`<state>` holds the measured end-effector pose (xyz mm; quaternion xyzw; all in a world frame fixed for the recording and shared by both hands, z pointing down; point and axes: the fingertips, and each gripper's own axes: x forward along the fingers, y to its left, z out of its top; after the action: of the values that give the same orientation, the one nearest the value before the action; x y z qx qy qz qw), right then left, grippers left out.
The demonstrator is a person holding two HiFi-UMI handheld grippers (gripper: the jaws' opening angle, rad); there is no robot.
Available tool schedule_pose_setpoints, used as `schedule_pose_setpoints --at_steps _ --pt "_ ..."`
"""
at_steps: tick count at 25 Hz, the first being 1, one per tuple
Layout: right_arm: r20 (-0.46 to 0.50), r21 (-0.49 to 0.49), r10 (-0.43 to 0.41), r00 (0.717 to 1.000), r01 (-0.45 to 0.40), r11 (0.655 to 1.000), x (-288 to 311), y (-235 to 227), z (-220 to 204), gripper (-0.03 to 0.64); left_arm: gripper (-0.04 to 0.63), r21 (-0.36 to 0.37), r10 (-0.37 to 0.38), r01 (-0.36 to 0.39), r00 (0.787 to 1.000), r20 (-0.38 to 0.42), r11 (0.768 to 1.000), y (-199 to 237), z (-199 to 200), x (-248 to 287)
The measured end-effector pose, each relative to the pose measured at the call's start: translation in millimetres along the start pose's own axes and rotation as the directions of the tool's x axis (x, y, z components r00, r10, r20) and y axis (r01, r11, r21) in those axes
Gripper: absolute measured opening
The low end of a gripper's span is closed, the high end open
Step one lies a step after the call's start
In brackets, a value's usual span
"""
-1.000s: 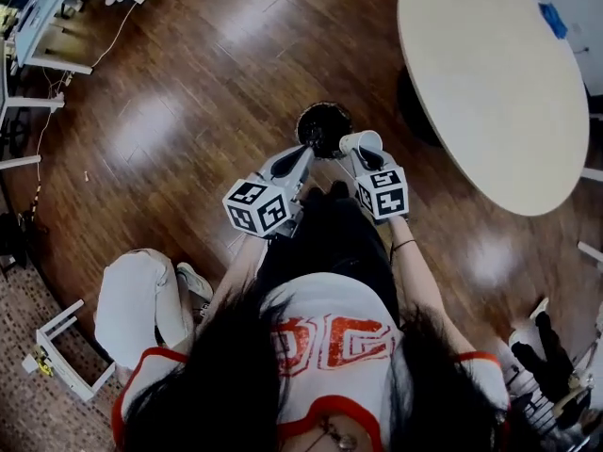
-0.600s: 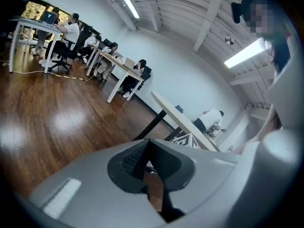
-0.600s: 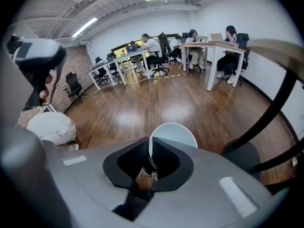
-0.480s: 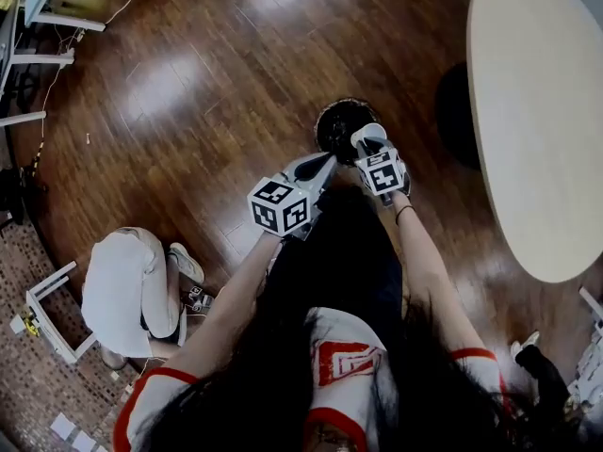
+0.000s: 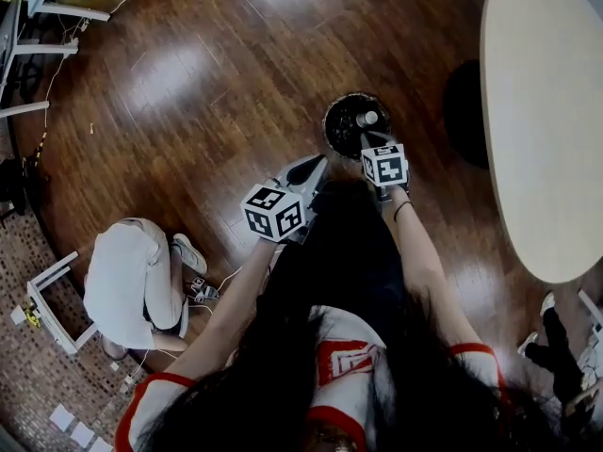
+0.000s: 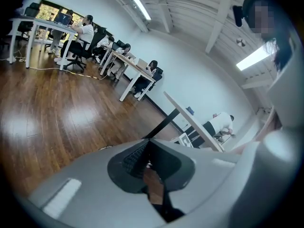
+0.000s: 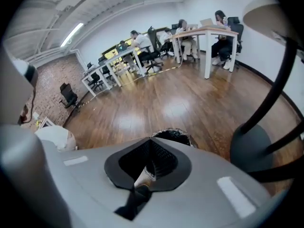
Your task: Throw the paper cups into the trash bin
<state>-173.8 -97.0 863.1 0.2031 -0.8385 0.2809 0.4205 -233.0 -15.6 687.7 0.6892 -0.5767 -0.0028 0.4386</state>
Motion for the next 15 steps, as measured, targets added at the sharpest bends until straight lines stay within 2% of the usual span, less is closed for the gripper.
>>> schedule_pose_setpoints --at_steps 3,6,11,15 --pt "0.104 0.124 -0.002 0.995 -0.011 0.992 -42.8 12.8 18.0 0.002 0.0 -0.001 -0.015 0.015 1.0 0.006 1.0 -14.2 15.9 -16.2" --pt "0.218 0.226 0.0 0.976 -0.05 0.973 -91.8 31.1 39.0 0.002 0.0 0.005 -0.045 0.044 0.999 0.028 0.999 -34.3 35.4 -31.9" --pt "0.361 0.28 -0.013 0.933 -0.095 0.955 -170.0 65.3 73.8 0.002 0.0 0.029 -0.097 0.095 0.994 0.057 0.995 -69.0 58.3 -48.1" --pt "0.449 0.307 -0.041 0.893 -0.111 0.945 -227.3 81.0 101.5 0.002 0.0 0.076 -0.132 0.126 0.989 0.069 0.989 -94.1 74.6 -51.9"
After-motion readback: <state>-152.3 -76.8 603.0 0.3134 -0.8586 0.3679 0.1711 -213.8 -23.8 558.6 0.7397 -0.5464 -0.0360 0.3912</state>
